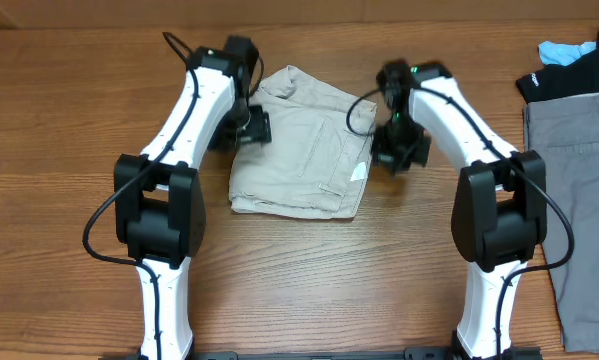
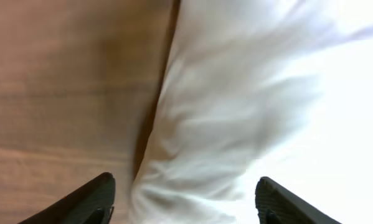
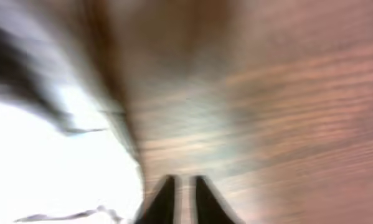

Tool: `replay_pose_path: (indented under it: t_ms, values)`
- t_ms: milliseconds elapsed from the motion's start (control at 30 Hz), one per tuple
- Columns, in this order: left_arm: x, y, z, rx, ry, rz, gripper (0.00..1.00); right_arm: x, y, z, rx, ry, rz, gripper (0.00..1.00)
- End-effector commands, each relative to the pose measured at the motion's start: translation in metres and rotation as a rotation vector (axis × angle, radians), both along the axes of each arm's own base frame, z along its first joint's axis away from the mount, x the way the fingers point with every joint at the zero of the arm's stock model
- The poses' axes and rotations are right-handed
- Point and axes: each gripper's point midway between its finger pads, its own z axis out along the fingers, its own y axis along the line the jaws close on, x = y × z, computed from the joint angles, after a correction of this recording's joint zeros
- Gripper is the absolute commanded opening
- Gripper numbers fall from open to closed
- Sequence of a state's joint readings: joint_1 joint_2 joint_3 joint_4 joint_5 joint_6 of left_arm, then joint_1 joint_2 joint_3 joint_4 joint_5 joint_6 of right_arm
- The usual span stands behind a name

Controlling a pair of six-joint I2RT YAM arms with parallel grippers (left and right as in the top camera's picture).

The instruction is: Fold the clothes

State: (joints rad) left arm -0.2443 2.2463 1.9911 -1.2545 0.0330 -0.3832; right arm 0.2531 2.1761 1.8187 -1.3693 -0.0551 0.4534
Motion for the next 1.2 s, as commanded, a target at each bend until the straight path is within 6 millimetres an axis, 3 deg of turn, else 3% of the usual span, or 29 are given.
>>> replay_pose_path:
  t_ms: [0,67,200,333,433,567,800,900,1167]
  values:
    - [0.023,-0.021,0.042,-0.076,-0.139,-0.067,0.64,0.020,0.025,0.023,0.140,-0.087,0.063,0.40]
    - [0.029,-0.035,0.044,-0.124,-0.167,-0.085,0.44,0.027,0.032,0.024,0.176,-0.113,0.066,0.53]
    - [0.037,-0.052,0.030,-0.154,-0.191,-0.111,0.23,0.030,0.042,0.022,0.225,-0.123,0.069,0.55]
    - [0.045,-0.065,0.003,-0.189,-0.175,-0.124,0.12,0.022,0.060,0.024,0.297,-0.097,0.084,0.24]
    - [0.047,-0.073,-0.019,-0.223,-0.147,-0.132,0.05,0.012,0.078,0.024,0.325,-0.077,0.135,0.15]
    - [0.046,-0.074,-0.044,-0.232,-0.104,-0.128,0.04,-0.008,0.103,0.018,0.336,-0.039,0.187,0.07]
    - [0.041,-0.071,-0.071,-0.217,-0.053,-0.120,0.04,-0.038,0.114,-0.022,0.287,0.043,0.107,0.04]
    - [0.044,-0.064,-0.076,-0.198,-0.053,-0.109,0.06,-0.053,0.108,-0.040,0.279,0.088,0.100,0.04]
    - [0.058,-0.017,-0.079,-0.090,-0.078,-0.008,0.13,-0.080,0.074,-0.071,0.209,0.178,0.048,0.04]
